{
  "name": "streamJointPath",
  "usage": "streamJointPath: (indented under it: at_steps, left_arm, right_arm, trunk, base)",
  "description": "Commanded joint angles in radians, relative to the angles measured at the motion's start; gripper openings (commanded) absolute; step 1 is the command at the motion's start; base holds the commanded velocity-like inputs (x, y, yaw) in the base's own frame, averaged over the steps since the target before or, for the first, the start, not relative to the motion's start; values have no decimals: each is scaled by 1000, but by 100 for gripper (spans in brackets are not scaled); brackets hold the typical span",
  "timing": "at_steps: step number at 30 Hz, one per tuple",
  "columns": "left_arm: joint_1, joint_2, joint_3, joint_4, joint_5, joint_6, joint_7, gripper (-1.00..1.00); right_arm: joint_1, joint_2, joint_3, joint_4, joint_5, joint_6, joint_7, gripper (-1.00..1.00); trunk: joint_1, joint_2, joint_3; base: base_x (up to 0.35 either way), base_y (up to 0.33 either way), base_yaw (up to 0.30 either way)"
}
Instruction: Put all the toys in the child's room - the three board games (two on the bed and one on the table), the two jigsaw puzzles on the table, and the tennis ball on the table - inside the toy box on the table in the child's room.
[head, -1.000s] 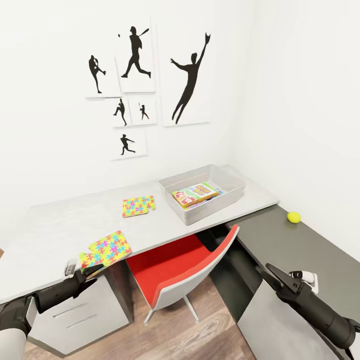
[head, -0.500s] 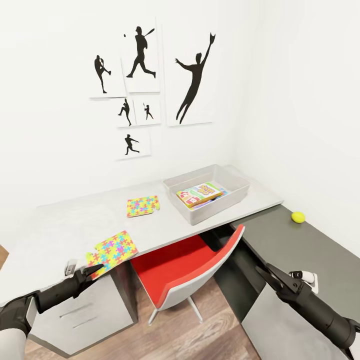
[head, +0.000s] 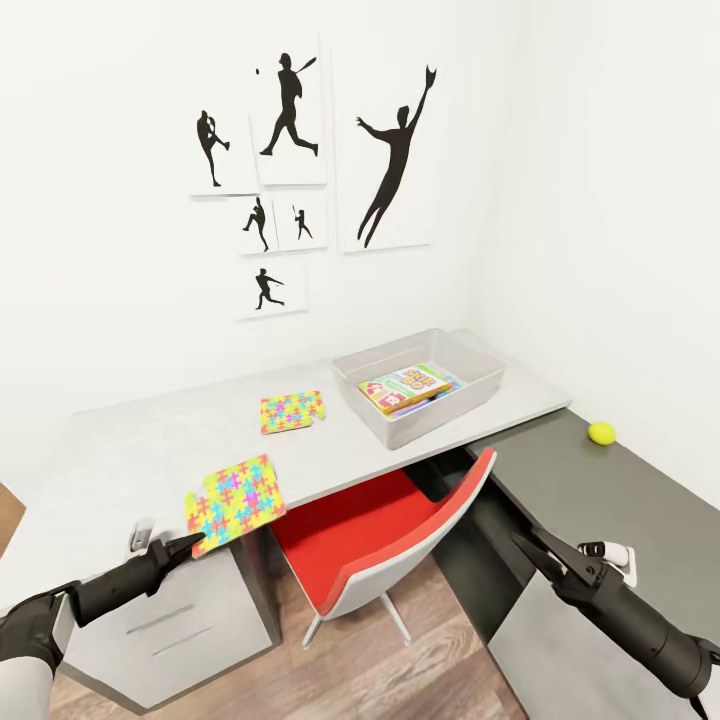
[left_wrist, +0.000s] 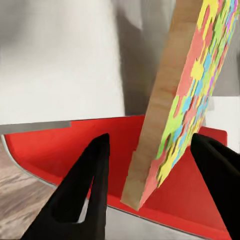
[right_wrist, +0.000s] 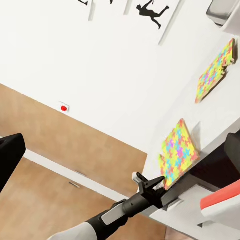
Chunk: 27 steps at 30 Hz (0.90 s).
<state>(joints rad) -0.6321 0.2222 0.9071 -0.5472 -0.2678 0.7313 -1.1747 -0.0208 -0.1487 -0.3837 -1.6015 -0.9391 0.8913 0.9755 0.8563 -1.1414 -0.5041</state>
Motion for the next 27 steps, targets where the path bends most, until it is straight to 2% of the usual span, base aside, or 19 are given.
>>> streamJointPath:
  at_steps: [1, 12, 27]
  left_arm:
    - [-1, -1, 7, 0, -17, 2, -7, -100]
    - [-1, -1, 7, 0, -17, 2, -7, -100]
    - [-1, -1, 2, 0, -19, -2, -16, -100]
  right_arm:
    - [-1, 0, 0, 0, -1, 5, 2, 100]
    - [-1, 0, -1, 0, -1, 5, 2, 100]
    - [-1, 0, -1, 0, -1, 5, 2, 100]
  trunk:
    - [0, -1, -1]
    - [0, -1, -1]
    - [-57, 104, 46]
  base:
    - [0, 2, 0]
    - [0, 0, 0]
    - [0, 0, 0]
